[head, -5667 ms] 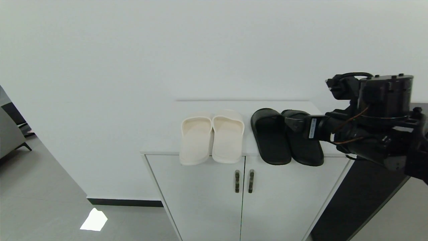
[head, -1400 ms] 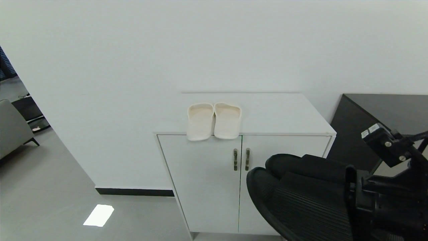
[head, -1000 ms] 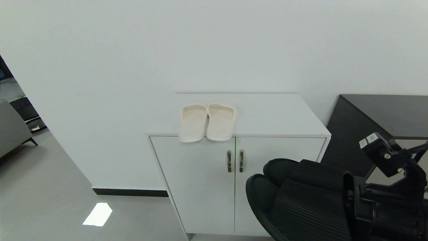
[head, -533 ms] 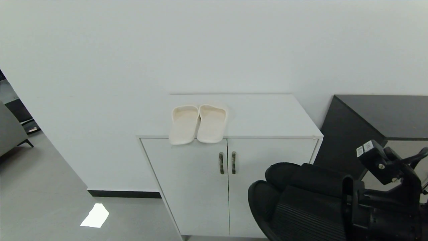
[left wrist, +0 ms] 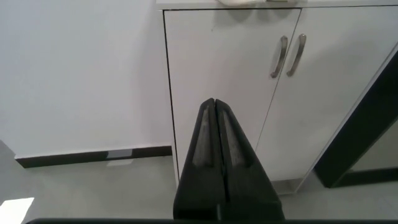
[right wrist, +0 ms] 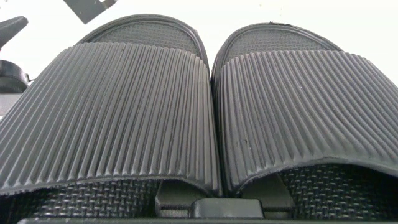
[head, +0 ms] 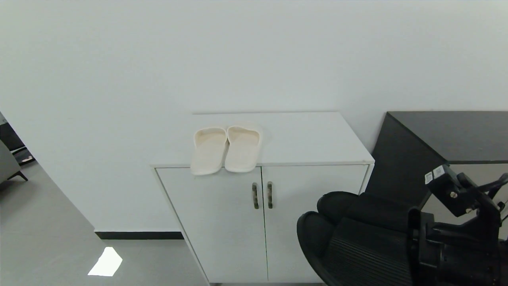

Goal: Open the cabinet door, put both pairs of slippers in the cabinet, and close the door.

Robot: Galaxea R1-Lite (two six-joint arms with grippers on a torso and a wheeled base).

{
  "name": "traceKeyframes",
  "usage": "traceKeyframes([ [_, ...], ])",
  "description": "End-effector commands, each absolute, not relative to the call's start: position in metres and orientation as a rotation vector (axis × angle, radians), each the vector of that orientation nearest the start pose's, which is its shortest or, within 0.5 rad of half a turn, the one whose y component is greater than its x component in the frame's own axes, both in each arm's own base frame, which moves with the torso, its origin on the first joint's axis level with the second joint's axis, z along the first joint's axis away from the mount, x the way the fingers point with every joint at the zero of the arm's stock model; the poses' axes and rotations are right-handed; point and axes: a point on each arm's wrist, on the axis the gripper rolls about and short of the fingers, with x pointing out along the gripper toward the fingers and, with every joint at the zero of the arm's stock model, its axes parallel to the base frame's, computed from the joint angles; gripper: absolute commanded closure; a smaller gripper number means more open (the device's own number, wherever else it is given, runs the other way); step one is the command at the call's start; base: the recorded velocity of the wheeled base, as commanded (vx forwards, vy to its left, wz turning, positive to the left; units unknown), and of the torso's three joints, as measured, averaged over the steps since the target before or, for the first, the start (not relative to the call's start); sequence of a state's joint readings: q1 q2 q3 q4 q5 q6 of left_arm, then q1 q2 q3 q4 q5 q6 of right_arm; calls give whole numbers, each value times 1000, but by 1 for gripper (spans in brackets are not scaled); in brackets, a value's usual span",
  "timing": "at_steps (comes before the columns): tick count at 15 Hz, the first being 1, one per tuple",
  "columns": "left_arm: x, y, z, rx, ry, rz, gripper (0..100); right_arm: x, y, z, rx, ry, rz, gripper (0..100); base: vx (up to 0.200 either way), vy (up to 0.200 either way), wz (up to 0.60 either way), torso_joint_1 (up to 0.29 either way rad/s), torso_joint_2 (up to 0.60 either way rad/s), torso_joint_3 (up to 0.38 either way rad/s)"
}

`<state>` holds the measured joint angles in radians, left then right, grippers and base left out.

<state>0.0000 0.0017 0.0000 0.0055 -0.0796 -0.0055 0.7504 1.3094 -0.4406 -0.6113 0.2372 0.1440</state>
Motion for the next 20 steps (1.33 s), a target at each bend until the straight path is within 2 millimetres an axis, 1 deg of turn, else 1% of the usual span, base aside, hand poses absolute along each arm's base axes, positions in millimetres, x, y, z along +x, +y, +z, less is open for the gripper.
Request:
traceKeyframes([
  [1, -23, -2, 75, -5, 8, -80, 100, 137, 135, 178, 62, 334, 962, 100, 0, 0, 0, -61, 115, 61],
  [10, -23, -2, 75, 1, 8, -83, 100, 136, 135, 177, 60, 341, 961, 100, 0, 0, 0, -210, 473, 261],
  [11, -23, -2, 75, 1, 8, -84, 0, 136, 135, 176, 59, 341, 961, 100, 0, 0, 0, -217, 505, 295],
  [20, -23, -2, 75, 0, 8, -81, 0, 136, 134, 175, 58, 344, 961, 100, 0, 0, 0, -190, 483, 288],
])
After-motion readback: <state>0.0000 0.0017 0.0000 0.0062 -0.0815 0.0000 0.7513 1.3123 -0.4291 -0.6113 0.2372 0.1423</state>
